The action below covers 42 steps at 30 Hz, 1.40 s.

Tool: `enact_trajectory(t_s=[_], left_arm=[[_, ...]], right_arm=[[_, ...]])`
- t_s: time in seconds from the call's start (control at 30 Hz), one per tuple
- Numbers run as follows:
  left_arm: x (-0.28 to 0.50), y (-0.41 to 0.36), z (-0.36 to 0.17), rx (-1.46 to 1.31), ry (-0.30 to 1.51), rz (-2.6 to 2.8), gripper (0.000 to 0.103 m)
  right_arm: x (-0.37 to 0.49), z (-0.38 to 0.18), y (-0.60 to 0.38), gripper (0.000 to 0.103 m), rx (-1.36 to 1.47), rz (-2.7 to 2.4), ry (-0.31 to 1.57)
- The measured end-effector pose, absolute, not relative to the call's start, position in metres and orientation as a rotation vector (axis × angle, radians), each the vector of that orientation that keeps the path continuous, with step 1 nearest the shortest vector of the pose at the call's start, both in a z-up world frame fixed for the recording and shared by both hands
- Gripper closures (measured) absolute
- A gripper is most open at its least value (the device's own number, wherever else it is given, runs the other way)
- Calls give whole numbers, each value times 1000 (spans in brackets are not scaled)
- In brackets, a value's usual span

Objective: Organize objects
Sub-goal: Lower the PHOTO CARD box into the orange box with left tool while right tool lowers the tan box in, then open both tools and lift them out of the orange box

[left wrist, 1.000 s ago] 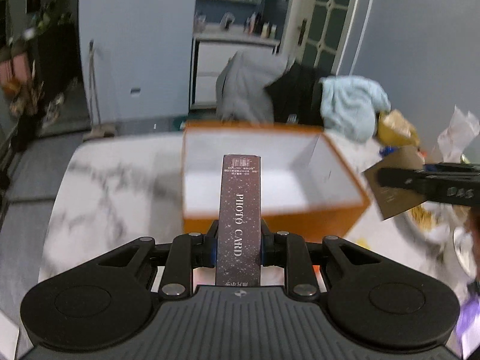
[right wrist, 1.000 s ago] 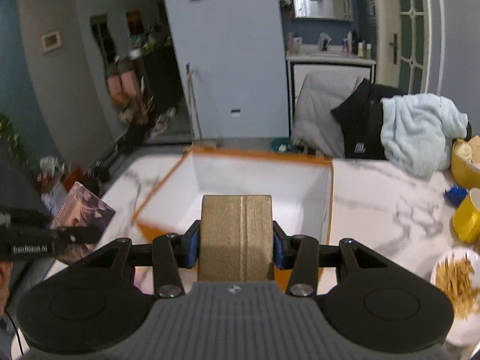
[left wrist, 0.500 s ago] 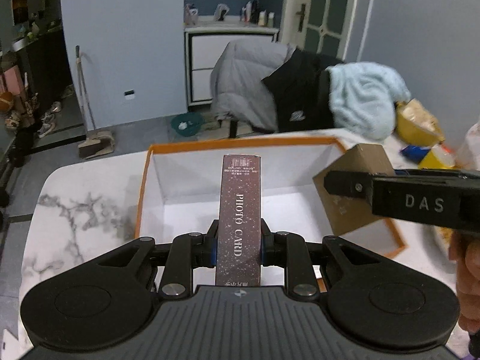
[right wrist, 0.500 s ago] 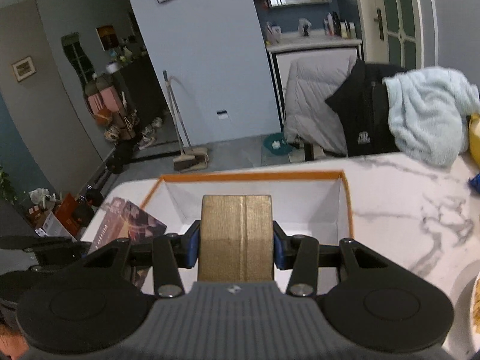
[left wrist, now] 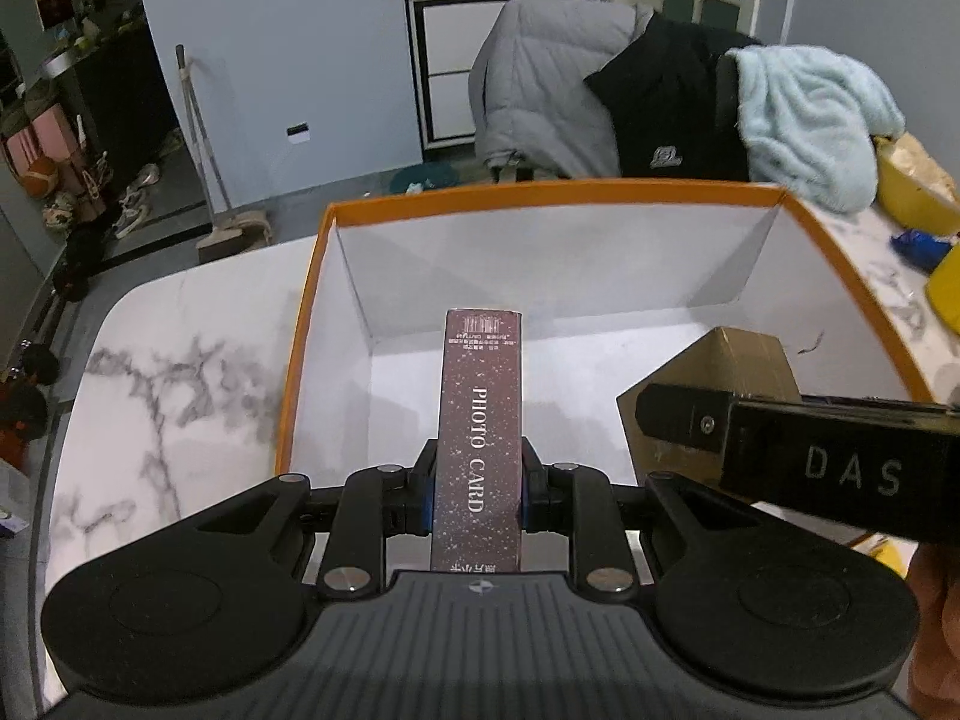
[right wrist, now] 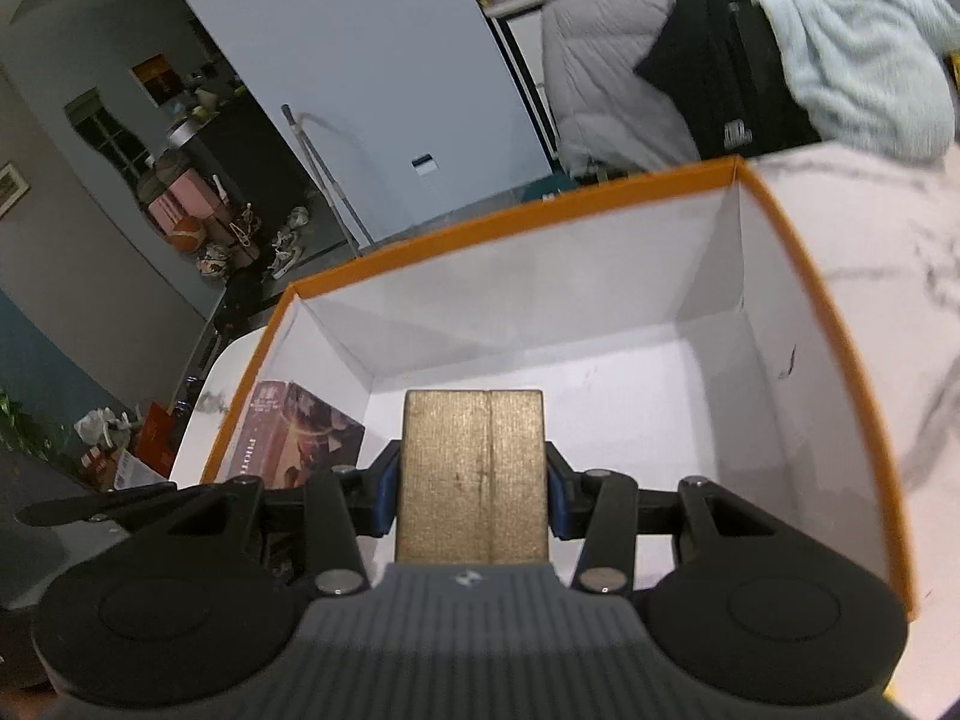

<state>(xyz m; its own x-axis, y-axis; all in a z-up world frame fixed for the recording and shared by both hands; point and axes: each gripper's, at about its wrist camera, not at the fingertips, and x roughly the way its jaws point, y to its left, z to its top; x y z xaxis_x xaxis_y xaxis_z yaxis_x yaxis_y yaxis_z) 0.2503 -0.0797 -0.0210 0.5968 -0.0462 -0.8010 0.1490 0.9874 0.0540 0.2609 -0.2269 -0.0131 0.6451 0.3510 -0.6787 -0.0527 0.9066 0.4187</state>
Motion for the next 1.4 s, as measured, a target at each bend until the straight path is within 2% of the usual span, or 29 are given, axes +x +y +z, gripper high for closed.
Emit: enact_trajectory(t_s=[0.67, 0.83, 1.0, 1.17, 1.2, 1.23, 1.4], left_arm=[[249, -81, -50, 194, 1005, -88, 74], [248, -82, -49, 195, 1005, -87, 73], [247, -85, -43, 207, 982, -103, 58], [246, -83, -33, 196, 960, -109, 54], [245, -82, -30, 196, 953, -102, 46], [244, -81, -27, 198, 940, -92, 43], [238, -72, -12, 165, 910, -76, 41]], right_arm=[[269, -40, -199, 56, 357, 229, 951], [271, -38, -201, 51, 366, 222, 956], [271, -30, -202, 51, 352, 229, 926], [266, -17, -206, 51, 350, 233, 892], [266, -15, -207, 51, 354, 234, 887], [264, -12, -209, 51, 357, 233, 879], [256, 5, -217, 50, 351, 234, 843]])
